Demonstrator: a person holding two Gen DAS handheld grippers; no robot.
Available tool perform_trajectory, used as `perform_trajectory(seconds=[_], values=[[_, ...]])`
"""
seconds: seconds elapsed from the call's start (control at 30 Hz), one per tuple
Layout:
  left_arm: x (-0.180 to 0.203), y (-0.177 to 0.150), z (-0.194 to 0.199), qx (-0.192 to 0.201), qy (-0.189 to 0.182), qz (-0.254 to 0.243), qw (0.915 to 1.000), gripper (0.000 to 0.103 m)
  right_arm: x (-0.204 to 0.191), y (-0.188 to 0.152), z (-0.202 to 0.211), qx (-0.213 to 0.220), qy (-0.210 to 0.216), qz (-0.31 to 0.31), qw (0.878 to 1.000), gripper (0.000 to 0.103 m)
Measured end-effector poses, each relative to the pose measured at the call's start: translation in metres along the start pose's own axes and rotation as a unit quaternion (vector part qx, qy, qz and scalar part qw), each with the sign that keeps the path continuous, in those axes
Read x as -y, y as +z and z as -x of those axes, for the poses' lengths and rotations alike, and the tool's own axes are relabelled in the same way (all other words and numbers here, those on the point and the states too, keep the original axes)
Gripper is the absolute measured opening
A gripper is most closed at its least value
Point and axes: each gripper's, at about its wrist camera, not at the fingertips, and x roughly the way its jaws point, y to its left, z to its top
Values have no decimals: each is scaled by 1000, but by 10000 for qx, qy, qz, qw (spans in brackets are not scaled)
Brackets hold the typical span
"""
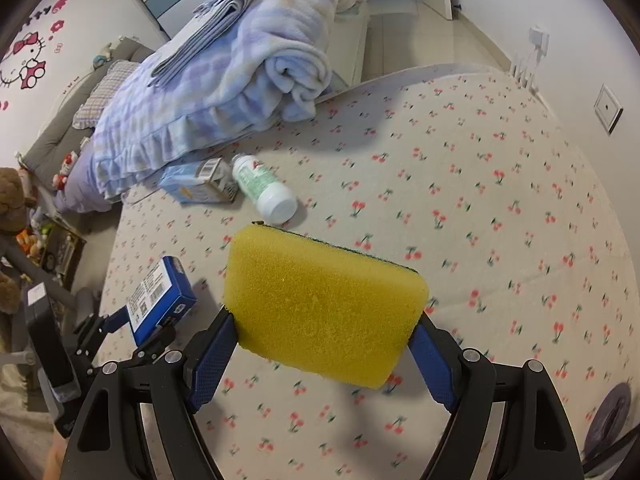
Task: Collect trash
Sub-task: 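Grasp the blue-and-white box with the left tool and lift it while the right tool holds the sponge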
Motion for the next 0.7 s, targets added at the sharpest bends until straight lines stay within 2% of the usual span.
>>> perform_trajectory(seconds=[0.1,0.33,0.7], values=[[-10,-14,13,-50,111,175,9998,73,-3,-6,1,-87,197,-75,9997,83],[-41,-44,45,13,271,717,9971,73,-29,-15,13,37,161,270,9995,84],[-107,-89,86,141,676,1566,9852,73,-97,-25,0,-73,432,698,9966,84]])
